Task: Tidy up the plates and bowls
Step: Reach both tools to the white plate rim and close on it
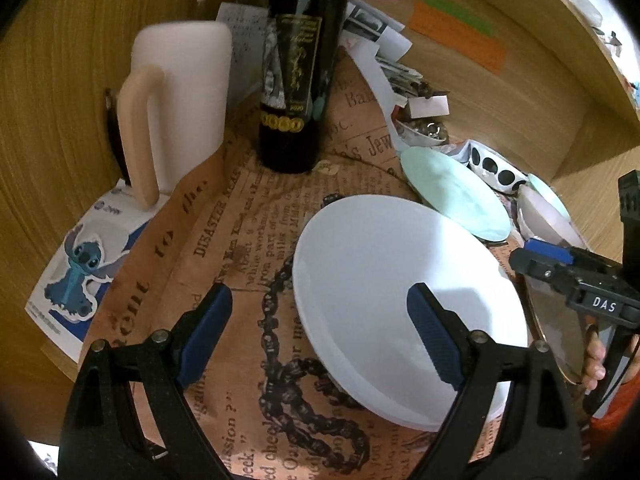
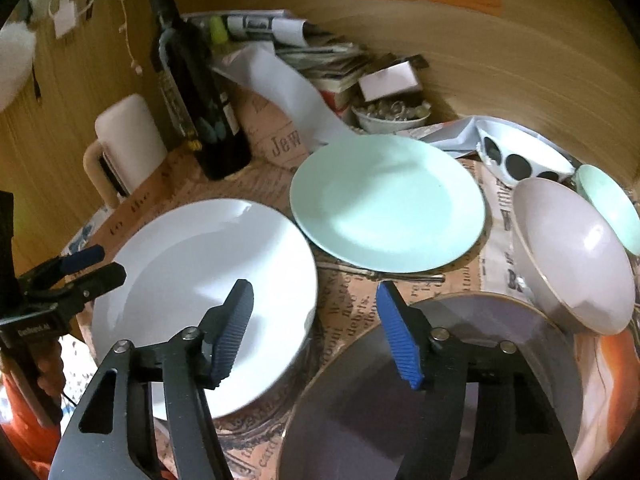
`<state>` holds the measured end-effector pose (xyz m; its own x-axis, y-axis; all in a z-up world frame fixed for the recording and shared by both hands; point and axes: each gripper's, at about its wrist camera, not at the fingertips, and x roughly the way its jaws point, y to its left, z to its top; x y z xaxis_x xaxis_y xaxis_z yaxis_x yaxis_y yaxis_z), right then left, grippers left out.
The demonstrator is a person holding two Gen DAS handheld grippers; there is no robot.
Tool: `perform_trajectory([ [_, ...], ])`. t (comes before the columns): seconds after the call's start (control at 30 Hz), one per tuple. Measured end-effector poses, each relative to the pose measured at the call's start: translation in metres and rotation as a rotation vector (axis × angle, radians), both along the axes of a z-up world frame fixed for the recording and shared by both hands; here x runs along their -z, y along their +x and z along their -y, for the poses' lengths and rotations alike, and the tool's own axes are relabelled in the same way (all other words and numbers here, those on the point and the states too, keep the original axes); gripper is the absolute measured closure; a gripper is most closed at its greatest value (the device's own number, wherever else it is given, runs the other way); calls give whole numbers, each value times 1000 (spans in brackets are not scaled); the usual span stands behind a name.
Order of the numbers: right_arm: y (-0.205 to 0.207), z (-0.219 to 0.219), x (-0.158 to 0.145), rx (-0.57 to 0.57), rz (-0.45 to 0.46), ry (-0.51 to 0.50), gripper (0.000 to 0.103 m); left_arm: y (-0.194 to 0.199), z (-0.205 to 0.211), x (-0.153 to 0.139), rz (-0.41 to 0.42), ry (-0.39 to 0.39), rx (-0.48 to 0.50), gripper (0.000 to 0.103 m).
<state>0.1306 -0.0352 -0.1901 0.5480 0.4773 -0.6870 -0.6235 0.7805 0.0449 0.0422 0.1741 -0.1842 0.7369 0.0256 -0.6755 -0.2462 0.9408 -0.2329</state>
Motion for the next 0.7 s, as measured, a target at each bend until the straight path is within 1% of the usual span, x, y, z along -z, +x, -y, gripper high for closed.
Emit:
perform_trajectory([
  [0.03, 2, -3, 2, -4, -7, -11, 48, 1, -1, 1, -3, 2, 1, 17],
  [0.1, 4, -8, 6, -13, -20, -37, 56, 2, -1, 5, -16, 9, 8, 23],
  [0.2, 9, -13, 11, -22, -45, -54, 61, 3, -2, 9, -32, 11, 11, 25],
  [0.27, 11, -16, 14, -24, -63, -67, 64, 4, -3, 12, -45, 5, 12, 30],
  [0.3, 12, -17, 15, -23, -67, -69, 65, 5, -4, 14, -55, -2, 16, 34],
  [0.37, 15, -19, 16, -24, -83, -74, 67, 7, -5, 16, -66, -4, 12, 35],
  [0.5, 22, -21, 21, -31, -145, -75, 74, 7, -6, 16, -64, 3, 14, 41],
  [0.67, 21, -23, 20, -30, -140, -90, 76, 6, -4, 13, -55, 9, 28, 56],
  [0.7, 21, -23, 20, -34, -139, -91, 76, 5, -3, 13, -54, 14, 35, 61],
])
